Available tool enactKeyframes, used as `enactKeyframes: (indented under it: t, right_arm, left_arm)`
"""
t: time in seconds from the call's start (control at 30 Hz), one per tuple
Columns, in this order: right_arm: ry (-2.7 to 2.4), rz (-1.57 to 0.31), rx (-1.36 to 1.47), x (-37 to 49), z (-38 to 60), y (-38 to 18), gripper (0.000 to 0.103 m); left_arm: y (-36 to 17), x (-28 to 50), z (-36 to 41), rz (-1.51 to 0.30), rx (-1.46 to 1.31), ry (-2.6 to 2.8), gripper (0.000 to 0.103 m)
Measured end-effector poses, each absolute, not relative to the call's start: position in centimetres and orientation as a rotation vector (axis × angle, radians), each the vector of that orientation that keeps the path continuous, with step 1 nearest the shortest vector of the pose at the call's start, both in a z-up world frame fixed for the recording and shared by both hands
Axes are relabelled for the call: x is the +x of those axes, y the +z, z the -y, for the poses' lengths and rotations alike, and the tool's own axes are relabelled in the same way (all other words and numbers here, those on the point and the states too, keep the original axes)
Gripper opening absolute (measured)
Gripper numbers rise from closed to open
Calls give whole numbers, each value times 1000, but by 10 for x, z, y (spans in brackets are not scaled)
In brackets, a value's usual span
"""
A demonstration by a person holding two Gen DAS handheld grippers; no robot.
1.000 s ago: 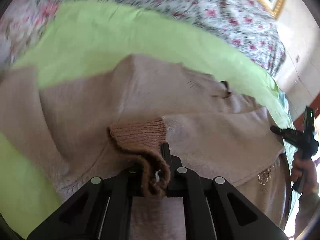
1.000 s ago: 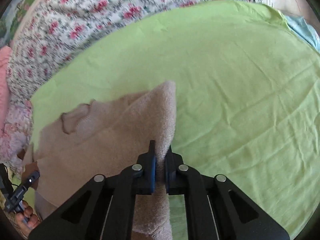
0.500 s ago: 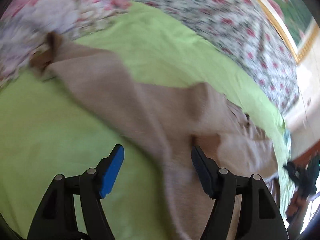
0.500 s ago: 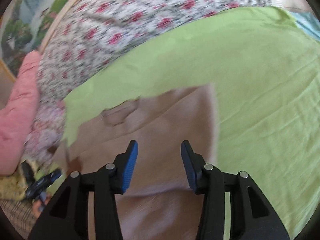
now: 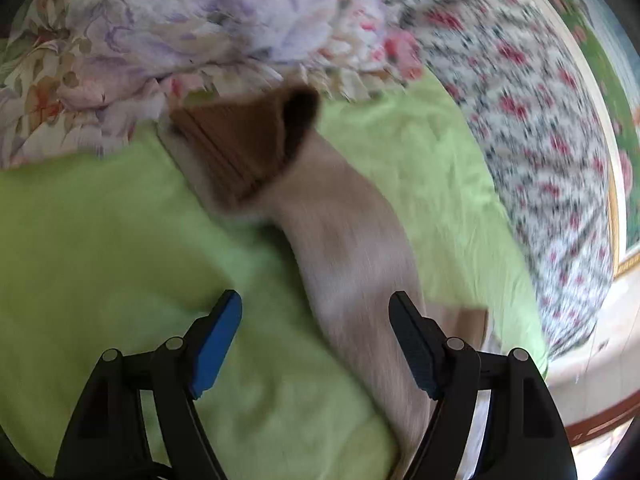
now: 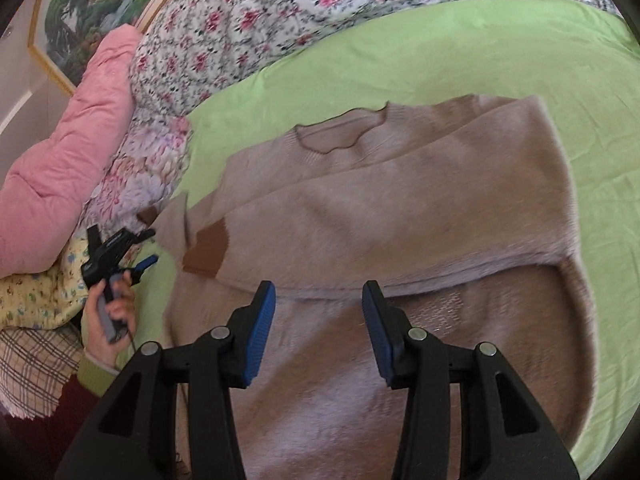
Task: Fold small clothes
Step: 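Fold the other sleeve across the body with the left gripper and release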
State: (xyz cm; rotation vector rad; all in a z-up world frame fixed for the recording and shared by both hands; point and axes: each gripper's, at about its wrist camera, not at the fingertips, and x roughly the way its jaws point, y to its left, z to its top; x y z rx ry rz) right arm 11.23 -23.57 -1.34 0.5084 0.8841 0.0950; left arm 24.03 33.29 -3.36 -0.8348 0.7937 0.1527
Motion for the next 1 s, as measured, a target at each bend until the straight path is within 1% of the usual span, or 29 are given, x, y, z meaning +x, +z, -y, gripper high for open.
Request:
enactKeyframes:
  t: [0.17, 0.2, 0.23, 0.27, 0.3, 0.33, 0.37, 0.43, 0.57, 0.63, 0.73, 0.87, 0.9, 1.0]
  right_arm:
    - [106, -900, 518, 116, 225, -21, 46]
    - [111, -903, 521, 116, 223, -23, 46]
    - [115, -907, 524, 116, 221, -24, 46]
    - [117, -910, 524, 117, 220, -26, 46]
    - [118, -913, 522, 117, 219, -27, 46]
    - [120, -916, 523, 117, 218, -28, 46]
    - [123, -919, 526, 117, 217, -29, 46]
    - [127, -920, 531, 115, 216, -30, 46]
    - [123, -908, 540, 109, 220, -29, 46]
    - [115, -898, 550, 105, 224, -28, 46]
    - [97, -868, 578, 96, 234, -23, 46]
    - [70, -820, 607, 80, 248, -14, 46]
    - [58, -808, 612, 75, 253, -12, 46]
    - [23, -787, 630, 63, 267, -9, 46]
  left_arm:
    - [-33, 261, -362, -731, -864, 219, 76]
    - [-34, 265, -366, -722, -870, 229, 74]
    - [-33, 269, -369, -714, -869, 235, 69]
    - [-31, 272, -370, -709, -859, 243, 64]
    - [-29, 276, -369, -714, -834, 246, 47]
    - [-27, 283, -367, -731, -801, 238, 27]
    - [-25, 286, -365, -741, -781, 223, 19]
    - [-11, 291, -353, -737, -707, 197, 14]
    - [40, 279, -302, -644, -562, 101, 12]
    - [75, 269, -257, -588, -477, 21, 12]
    - [104, 257, -194, -552, -382, -100, 12]
    - [116, 247, -98, -562, -251, -283, 12]
    - [110, 246, -64, -577, -199, -335, 12]
    - [87, 245, -5, -631, -112, -405, 12]
